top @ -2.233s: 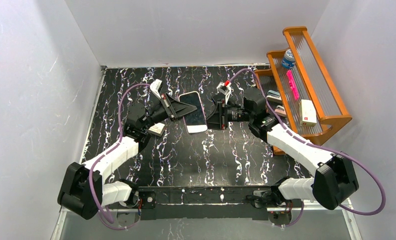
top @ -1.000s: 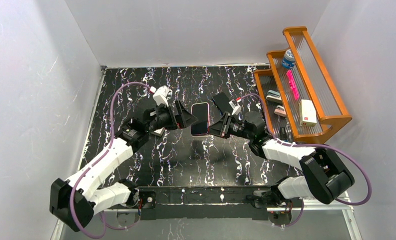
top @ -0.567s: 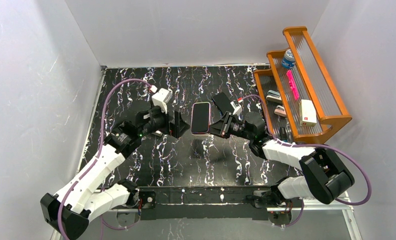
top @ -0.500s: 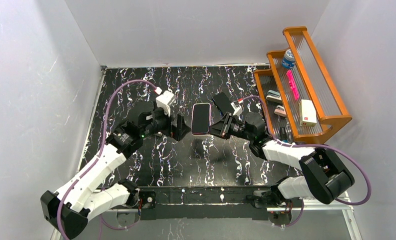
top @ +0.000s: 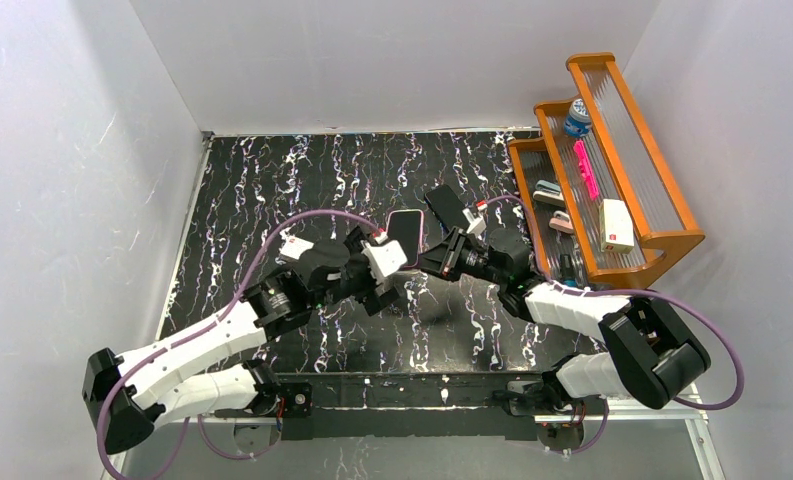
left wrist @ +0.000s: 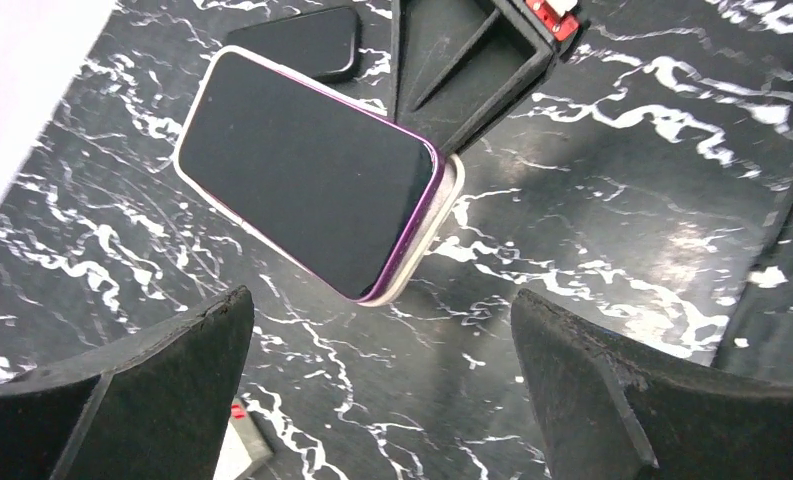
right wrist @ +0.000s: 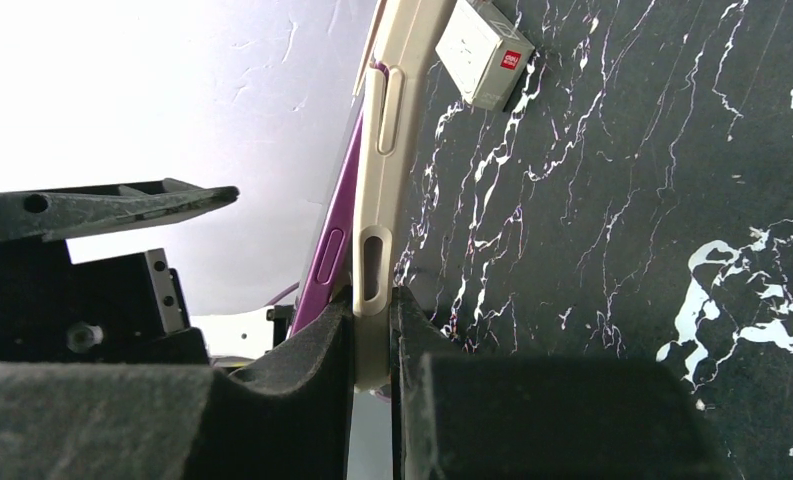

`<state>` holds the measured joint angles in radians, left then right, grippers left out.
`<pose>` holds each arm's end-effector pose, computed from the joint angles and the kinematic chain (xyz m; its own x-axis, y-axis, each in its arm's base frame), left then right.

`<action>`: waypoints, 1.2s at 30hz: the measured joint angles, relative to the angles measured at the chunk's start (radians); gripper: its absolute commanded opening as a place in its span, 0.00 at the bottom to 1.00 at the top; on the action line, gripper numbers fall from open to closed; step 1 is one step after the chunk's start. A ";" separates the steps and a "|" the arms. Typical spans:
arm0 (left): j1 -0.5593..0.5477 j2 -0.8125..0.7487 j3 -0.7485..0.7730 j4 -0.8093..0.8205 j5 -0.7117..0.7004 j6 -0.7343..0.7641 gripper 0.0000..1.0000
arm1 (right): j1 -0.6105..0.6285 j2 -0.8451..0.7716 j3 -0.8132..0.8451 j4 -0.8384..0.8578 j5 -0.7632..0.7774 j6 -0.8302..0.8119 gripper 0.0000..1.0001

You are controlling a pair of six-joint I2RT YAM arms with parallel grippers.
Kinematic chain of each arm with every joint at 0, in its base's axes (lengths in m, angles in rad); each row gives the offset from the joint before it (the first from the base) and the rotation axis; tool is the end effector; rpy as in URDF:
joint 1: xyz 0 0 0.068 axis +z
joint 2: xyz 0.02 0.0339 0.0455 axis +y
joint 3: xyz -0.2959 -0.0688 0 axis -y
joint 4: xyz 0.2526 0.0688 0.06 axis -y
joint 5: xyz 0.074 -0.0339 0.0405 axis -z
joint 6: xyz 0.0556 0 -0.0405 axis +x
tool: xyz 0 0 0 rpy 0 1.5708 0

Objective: Take the phone out of the phone case
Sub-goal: Remove the phone case from the phone.

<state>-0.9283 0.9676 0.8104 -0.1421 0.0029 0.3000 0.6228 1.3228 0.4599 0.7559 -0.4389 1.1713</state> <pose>0.1406 -0.1881 0.3387 0.0683 0.4019 -0.9131 0.8186 0.5006 0.2816 0.2143 0.1830 0.2342 -0.8364 0.4261 -0.3449 -0.2589 0.2475 0.9336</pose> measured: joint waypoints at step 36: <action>-0.203 0.058 -0.214 0.407 -0.328 0.303 0.62 | 0.072 -0.016 0.000 -0.024 0.049 0.000 0.01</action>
<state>-1.1309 1.0260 0.5968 0.2649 -0.3256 0.6029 0.6949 1.3067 0.4599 0.7319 -0.3897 1.1713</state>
